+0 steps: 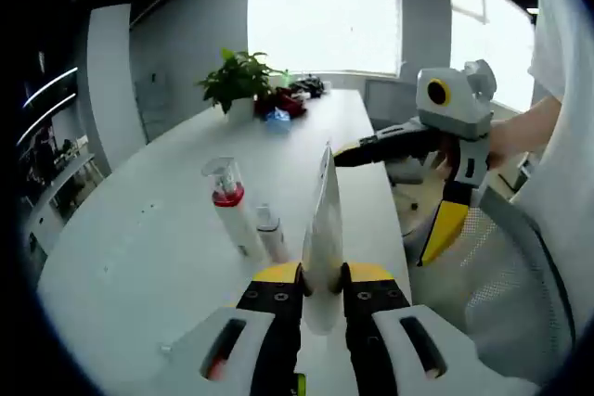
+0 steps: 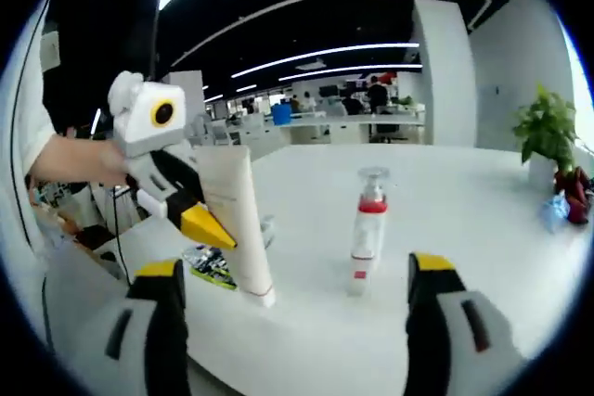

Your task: Arrange the skincare products in the storage area until every visible bottle or jar stands upright without overlapping.

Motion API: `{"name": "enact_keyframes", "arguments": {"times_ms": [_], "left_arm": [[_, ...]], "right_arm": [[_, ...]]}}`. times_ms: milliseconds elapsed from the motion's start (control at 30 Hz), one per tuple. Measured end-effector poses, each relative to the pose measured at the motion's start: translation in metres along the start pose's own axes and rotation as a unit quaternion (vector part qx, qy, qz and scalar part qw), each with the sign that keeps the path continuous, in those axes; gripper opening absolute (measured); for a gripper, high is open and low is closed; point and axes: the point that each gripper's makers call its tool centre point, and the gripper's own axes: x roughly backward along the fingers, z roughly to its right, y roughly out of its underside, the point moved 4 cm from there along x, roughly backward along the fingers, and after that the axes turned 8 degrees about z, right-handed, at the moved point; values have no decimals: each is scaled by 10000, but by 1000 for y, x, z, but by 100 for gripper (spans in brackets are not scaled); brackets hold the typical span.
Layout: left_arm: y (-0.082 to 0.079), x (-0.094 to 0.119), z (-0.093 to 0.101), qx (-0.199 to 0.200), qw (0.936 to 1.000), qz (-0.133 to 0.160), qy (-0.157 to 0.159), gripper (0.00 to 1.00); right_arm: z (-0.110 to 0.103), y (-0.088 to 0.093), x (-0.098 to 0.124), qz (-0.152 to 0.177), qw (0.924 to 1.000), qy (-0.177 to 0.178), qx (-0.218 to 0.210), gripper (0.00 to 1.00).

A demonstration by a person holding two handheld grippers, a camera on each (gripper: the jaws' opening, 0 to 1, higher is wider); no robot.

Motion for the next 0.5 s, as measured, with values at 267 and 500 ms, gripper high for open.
{"name": "enact_keyframes", "arguments": {"times_ms": [267, 500], "left_arm": [[14, -13, -20, 29, 9999, -31, -152, 13], [18, -25, -37, 23, 9999, 26, -161, 13]], "right_arm": [[22, -1, 11, 98, 9981, 608, 83, 100], [18, 5, 11, 41, 9985, 523, 162, 100]]}}
